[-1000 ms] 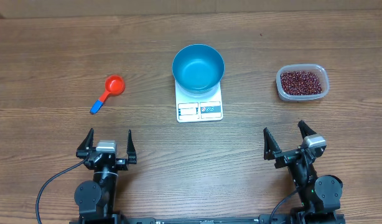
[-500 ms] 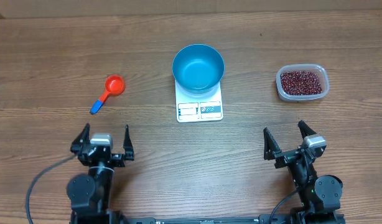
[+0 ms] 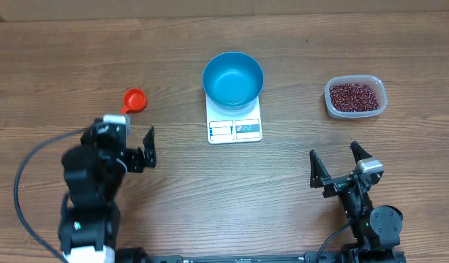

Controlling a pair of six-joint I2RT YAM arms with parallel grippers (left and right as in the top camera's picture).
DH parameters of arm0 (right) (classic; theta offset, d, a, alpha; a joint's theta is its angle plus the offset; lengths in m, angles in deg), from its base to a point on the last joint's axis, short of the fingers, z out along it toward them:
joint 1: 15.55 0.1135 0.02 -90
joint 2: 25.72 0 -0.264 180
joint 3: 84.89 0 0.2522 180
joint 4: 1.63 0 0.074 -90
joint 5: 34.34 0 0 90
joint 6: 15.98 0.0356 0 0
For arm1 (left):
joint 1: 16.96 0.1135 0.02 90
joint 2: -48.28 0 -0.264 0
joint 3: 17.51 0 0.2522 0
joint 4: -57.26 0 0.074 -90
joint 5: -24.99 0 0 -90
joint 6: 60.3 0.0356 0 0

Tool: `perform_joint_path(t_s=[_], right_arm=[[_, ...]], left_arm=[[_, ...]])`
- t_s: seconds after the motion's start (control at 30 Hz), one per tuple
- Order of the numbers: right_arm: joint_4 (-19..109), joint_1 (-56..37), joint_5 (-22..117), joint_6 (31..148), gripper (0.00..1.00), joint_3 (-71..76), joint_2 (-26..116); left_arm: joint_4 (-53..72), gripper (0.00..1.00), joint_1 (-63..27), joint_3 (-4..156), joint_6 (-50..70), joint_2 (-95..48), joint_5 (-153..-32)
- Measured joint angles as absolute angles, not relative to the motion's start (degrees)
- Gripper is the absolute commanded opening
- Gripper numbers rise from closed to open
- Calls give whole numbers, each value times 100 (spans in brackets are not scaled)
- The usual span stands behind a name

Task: Scoop item into bowl and weigh 150g on scale
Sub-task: 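Move the left gripper forward over the red scoop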

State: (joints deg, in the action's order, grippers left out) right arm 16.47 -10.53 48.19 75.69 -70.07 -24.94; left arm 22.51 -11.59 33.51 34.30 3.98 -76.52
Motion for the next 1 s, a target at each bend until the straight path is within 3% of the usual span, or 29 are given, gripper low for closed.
perform_joint_path(t_s=[0.37,0.67,1.0], right_arm=[[1647,-1051,4822,7569,100,-7007,-2499],[1647,-1051,4819,7571,100,-7007,-2499],[1649,-1053,4819,7571,100,-7007,-2499]], left_arm=[[216,100,-1107,5726,3430,-1676,-7901],[-1609,100,-425,7936,3846,-3426,-8727],[-1340,100,130,8441,4093,-4412,-9143]])
